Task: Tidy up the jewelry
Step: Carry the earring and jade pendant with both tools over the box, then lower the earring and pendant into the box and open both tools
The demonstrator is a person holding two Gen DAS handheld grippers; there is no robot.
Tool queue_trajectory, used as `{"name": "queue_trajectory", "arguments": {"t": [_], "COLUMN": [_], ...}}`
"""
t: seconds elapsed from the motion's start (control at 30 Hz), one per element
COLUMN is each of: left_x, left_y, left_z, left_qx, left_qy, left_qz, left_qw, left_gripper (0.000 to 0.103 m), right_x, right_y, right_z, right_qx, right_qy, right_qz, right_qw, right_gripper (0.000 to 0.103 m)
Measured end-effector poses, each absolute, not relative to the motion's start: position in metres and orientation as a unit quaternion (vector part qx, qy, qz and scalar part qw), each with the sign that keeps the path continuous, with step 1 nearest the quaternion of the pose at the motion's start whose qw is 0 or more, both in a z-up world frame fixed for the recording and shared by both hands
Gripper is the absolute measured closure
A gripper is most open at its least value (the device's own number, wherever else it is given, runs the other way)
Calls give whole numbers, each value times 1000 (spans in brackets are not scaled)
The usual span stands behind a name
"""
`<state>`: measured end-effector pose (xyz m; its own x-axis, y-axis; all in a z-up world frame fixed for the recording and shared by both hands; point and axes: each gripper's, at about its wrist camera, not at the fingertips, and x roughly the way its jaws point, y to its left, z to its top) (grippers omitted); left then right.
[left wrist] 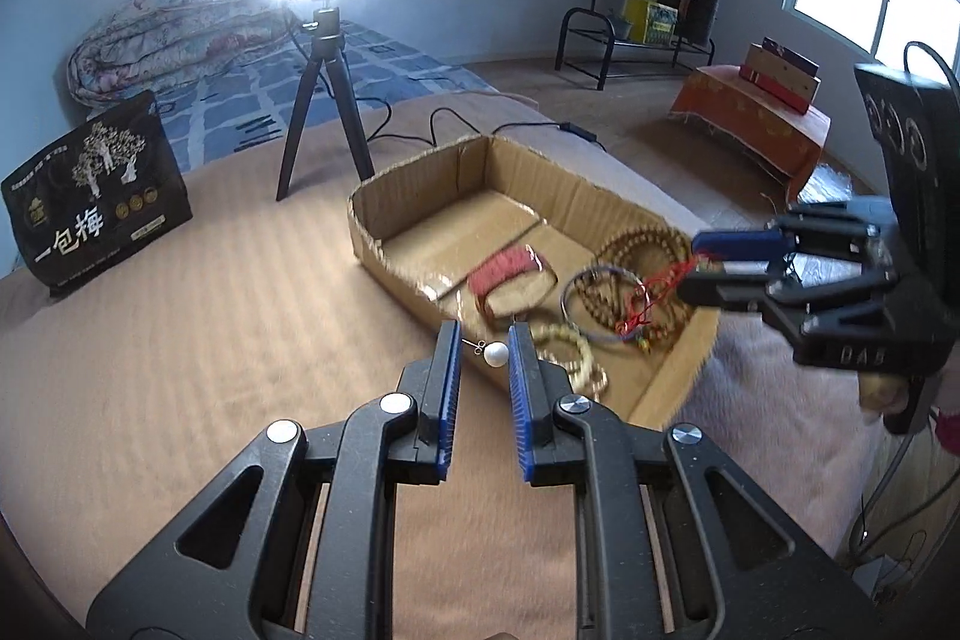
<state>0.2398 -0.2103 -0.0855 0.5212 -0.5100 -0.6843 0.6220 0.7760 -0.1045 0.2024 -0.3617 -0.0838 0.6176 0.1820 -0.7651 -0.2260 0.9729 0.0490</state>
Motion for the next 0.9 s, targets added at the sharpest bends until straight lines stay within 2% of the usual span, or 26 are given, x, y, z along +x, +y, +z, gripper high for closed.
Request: {"name": "queue_trajectory", "arguments": {"t": [0.9], "left_x": [319], "left_y": [-258], "left_z": [-106], "left_qx": [74], "left_qy": [390], "left_qz": [-300], "left_qw": [867], "left_gripper": [88], "right_x": [233], "right_y": [-375], "right_z": [-112], "right_qx": [-19], "right_qy": [442], "right_qz": [103], "right_qw": [891], "right_gripper": [72]}}
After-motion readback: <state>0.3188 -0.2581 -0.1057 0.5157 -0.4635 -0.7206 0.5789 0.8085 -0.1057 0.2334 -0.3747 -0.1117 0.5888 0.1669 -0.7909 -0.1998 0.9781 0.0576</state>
